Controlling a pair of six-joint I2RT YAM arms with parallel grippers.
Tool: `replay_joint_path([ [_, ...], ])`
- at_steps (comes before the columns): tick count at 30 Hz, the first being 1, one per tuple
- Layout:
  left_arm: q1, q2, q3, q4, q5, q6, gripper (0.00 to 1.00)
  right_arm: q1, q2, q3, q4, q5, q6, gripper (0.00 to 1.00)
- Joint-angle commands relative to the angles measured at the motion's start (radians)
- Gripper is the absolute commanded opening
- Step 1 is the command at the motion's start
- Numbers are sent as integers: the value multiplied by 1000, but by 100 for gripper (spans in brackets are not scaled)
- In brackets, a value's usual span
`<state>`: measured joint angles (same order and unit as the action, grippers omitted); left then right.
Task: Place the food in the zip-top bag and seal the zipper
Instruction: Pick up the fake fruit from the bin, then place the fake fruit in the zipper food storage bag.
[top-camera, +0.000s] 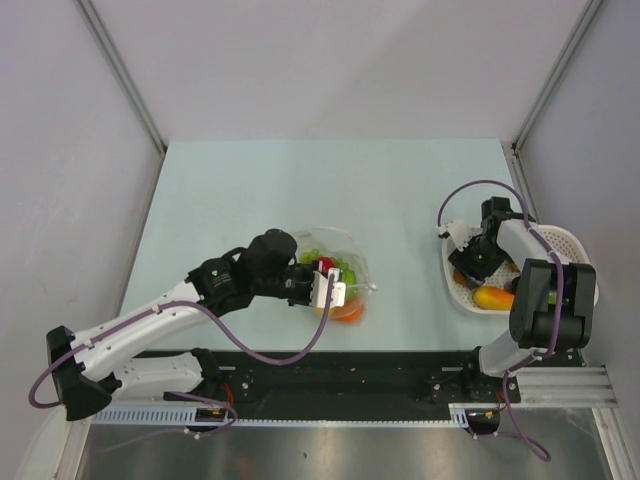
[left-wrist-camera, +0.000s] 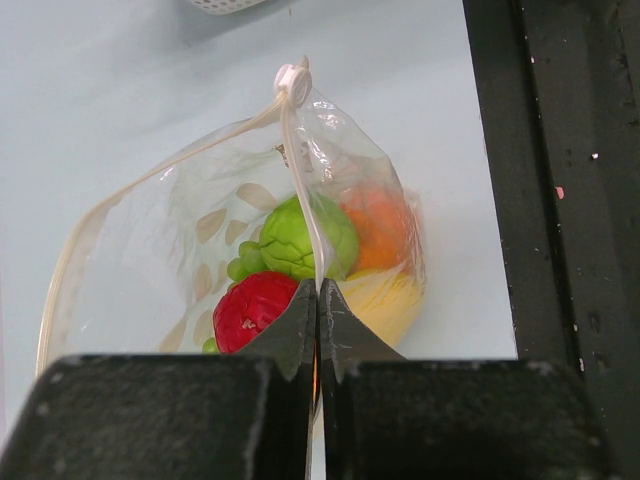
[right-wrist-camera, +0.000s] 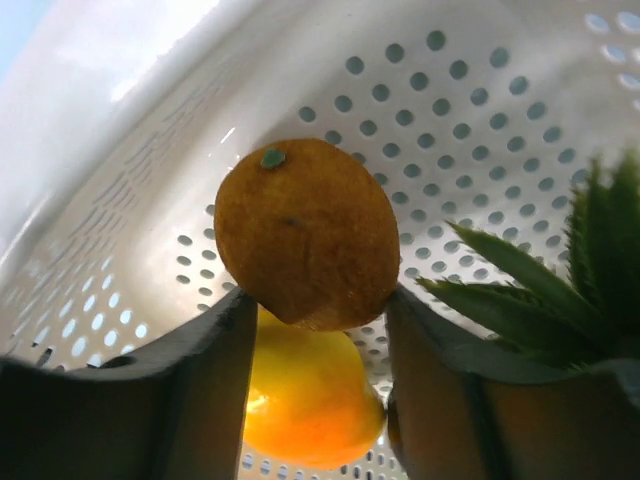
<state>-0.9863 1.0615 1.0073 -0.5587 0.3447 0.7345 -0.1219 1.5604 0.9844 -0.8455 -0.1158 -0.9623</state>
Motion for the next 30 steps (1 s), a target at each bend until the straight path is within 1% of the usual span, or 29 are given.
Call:
replay_joint_path([
  [1, -6, 0, 13, 26, 33, 16, 0, -2, -28, 16, 22, 8, -9, 48],
  [2, -6, 3, 13, 26, 31, 14, 0, -1, -40, 23, 16, 2, -7, 45],
  [3, -6, 2, 14, 26, 34, 13, 0, -1, -46, 33, 8, -13, -7, 38],
  [5, -6, -1, 16, 26, 33, 13, 0, -2, -68, 68, -21, -30, -4, 33],
  [7, -6, -6, 13, 23, 31, 13, 0, -4, -85, 105, -71, -64, 11, 33],
  [11, -6, -14, 7, 25, 31, 6, 0, -9, -129, 229, -166, -154, 49, 32],
  [12, -6, -15, 5, 26, 33, 6, 0, -7, -144, 302, -191, -215, 60, 32],
  [14, -6, -17, 4, 31, 31, 2, 0, 10, -154, 380, -268, -296, 101, 32],
  [15, -6, -18, 1, 36, 34, 0, 0, 24, -161, 454, -291, -389, 117, 32],
  [16, -6, -20, -1, 37, 33, 0, 0, 42, -174, 495, -325, -433, 141, 32],
  [17, -6, -21, -1, 40, 34, -1, 0, 98, -180, 529, -337, -474, 178, 32],
  [18, -5, -21, -3, 45, 31, -1, 0, 119, -186, 558, -343, -542, 203, 33],
  [19, -6, -20, -1, 51, 31, -6, 0, 169, -203, 610, -345, -579, 221, 33],
  [20, -6, -18, -1, 54, 28, -10, 0, 233, -212, 625, -337, -616, 241, 33],
  [21, -5, -17, 2, 57, 28, -18, 0, 264, -223, 634, -320, -668, 310, 33],
  [23, 0, -14, 4, 62, 31, -24, 0, 341, -238, 645, -261, -685, 367, 33],
  [24, 0, -14, 5, 63, 31, -26, 0, 416, -237, 648, -247, -688, 402, 33],
  [25, 1, -15, 5, 66, 30, -29, 0, 451, -237, 652, -222, -690, 422, 33],
  [26, 3, -17, 7, 65, 28, -29, 0, 512, -227, 655, -210, -697, 437, 33],
  [28, 8, -17, 10, 68, 28, -35, 0, 573, -206, 645, -176, -684, 477, 33],
  [29, 9, -15, 11, 69, 27, -37, 0, 629, -197, 640, -172, -667, 478, 33],
  [30, 9, -14, 11, 69, 28, -38, 0, 651, -188, 632, -156, -654, 481, 34],
])
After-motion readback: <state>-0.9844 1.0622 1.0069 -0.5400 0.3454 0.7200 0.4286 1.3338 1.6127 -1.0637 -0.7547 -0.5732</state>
